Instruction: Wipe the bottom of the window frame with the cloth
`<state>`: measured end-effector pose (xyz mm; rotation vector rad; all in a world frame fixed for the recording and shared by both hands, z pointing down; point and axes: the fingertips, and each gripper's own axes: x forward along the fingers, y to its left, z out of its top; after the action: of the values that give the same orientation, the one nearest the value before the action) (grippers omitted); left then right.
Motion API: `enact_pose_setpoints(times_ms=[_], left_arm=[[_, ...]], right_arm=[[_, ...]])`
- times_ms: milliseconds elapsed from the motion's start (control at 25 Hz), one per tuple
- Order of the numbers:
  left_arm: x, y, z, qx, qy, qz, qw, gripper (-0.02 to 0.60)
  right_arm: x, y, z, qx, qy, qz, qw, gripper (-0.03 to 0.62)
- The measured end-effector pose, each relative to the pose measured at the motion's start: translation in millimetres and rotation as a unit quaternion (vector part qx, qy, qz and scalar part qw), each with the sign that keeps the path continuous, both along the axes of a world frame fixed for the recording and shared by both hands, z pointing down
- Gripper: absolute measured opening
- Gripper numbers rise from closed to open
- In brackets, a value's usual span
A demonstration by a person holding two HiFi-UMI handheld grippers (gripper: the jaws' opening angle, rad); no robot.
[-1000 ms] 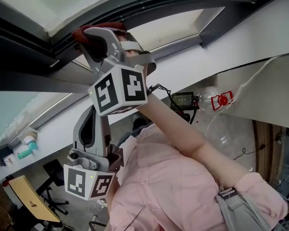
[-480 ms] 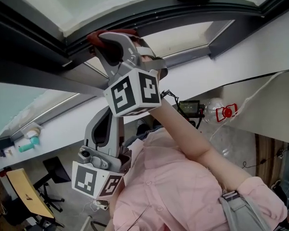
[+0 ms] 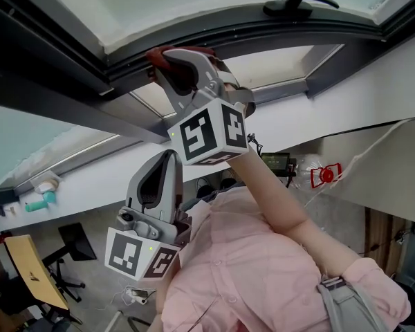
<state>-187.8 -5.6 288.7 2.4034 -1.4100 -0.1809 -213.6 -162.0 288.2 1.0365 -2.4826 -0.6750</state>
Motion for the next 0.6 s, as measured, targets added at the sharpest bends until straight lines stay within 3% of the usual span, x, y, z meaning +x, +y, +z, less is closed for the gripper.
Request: enact_pose_setpoints(times_ms=[600], left_arm=[[14.8,-2.7,2.0,-0.006,0.002,0.003,1.0,-0.006]], right_arm=[[25.0,-7.7,-0.2,-0.006,-0.009,0.01,1.0,0.074]])
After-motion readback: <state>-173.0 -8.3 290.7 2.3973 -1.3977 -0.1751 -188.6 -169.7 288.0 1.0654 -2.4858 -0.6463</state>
